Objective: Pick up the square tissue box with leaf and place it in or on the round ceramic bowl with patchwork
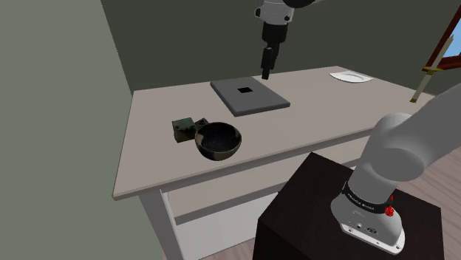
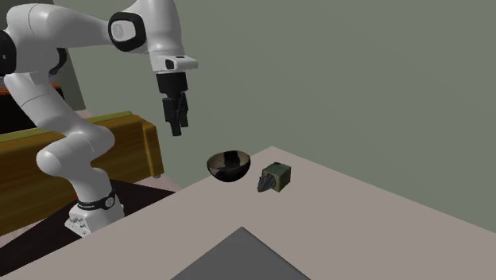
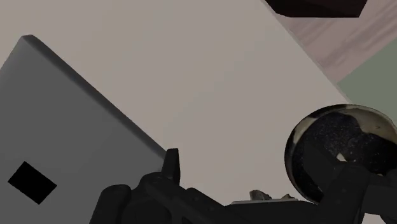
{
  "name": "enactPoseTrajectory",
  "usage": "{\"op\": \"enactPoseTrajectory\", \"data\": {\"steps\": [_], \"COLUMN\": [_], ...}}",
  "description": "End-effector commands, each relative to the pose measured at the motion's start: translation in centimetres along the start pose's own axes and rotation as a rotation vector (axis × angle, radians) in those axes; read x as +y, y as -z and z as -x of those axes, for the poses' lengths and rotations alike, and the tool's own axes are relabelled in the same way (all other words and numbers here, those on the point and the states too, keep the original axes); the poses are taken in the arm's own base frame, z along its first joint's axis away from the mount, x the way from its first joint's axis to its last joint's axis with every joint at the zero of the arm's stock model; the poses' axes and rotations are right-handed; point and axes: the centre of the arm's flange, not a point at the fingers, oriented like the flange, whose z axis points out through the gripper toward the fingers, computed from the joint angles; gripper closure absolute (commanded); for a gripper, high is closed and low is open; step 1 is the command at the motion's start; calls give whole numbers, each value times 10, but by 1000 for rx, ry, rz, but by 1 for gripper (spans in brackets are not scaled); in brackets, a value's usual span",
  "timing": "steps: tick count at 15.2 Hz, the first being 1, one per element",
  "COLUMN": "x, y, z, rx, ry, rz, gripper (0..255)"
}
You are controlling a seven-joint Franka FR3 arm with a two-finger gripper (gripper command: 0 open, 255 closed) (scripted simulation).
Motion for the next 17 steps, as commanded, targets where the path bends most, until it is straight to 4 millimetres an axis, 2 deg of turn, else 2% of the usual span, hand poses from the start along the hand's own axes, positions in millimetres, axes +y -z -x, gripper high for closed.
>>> {"op": "enactPoseTrajectory", "data": {"steps": [1,9,17], "x": [5,6,-17], "y": [-14,-75,-139], "z": [-26,-124,-215], "rx": [-14,-71,-128], "ry": [53,258,462], "rz": [-18,-91,-163], "gripper": [0,0,0]}}
